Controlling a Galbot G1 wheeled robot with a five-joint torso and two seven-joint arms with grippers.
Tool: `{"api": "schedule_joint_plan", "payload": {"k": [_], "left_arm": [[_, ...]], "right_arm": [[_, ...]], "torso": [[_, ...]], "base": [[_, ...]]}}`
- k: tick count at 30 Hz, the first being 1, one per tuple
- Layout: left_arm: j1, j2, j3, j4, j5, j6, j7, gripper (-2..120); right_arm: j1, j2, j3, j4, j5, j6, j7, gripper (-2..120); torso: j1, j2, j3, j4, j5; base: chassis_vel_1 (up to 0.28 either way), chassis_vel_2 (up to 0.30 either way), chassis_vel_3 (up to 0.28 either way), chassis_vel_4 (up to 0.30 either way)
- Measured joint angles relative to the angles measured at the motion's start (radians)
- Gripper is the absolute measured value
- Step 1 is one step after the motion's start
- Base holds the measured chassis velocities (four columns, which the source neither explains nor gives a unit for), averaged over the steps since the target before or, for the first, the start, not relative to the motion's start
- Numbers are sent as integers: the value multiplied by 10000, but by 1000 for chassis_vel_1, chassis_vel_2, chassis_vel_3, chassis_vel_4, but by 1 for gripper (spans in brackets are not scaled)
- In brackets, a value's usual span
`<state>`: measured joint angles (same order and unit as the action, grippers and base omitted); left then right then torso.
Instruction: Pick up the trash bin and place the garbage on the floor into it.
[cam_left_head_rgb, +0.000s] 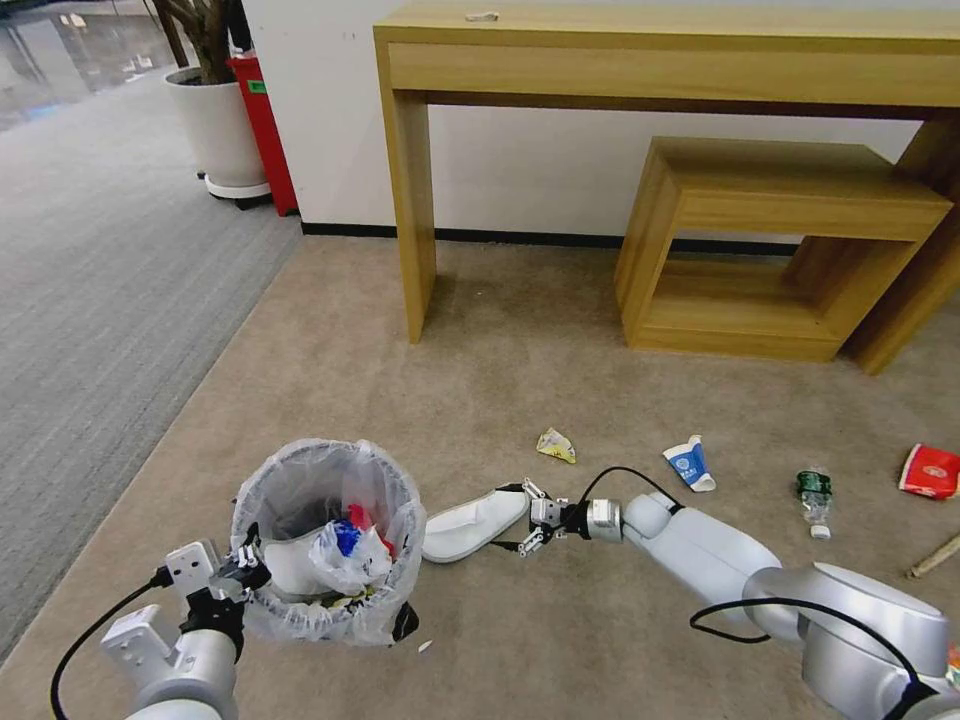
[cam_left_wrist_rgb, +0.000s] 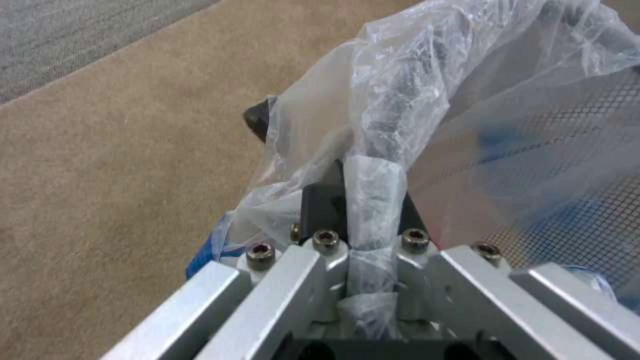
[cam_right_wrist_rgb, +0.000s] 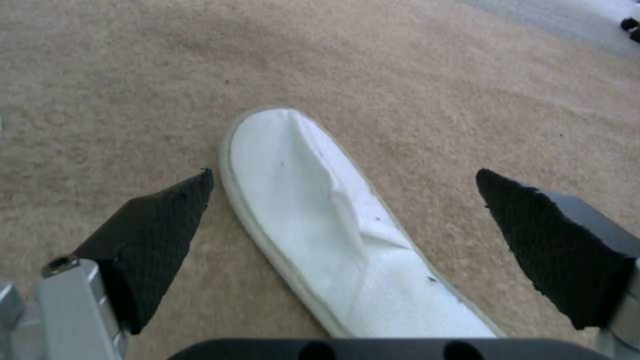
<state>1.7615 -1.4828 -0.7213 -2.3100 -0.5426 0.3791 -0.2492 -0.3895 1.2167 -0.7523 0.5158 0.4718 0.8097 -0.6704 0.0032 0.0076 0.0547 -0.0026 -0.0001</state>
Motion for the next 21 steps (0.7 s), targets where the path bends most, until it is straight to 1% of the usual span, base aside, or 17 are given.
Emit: {"api": "schedule_joint_plan", "payload": {"k": [3, 13, 20, 21], "left_arm": [[66, -26, 10, -103, 22, 0, 13, 1], [157, -60, 23, -231, 46, -6, 47, 1], [169, -64, 48, -238, 51, -19, 58, 1], [172, -56, 48, -238, 50, -18, 58, 1]], "right_arm": [[-75, 181, 96, -124, -137, 0, 50, 99], [-166, 423, 247, -382, -355, -1, 79, 98], [-295, 649, 662, -738, -817, -3, 87, 96], [-336, 672, 707, -782, -842, -3, 87, 93]], "torso": [[0, 0, 0, 1, 0], [0, 0, 0, 1, 0], [0, 0, 0, 2, 0], [0, 0, 0, 1, 0]], "base": [[0, 0, 0, 0], [0, 0, 0, 0], [0, 0, 0, 0], [0, 0, 0, 0]]}}
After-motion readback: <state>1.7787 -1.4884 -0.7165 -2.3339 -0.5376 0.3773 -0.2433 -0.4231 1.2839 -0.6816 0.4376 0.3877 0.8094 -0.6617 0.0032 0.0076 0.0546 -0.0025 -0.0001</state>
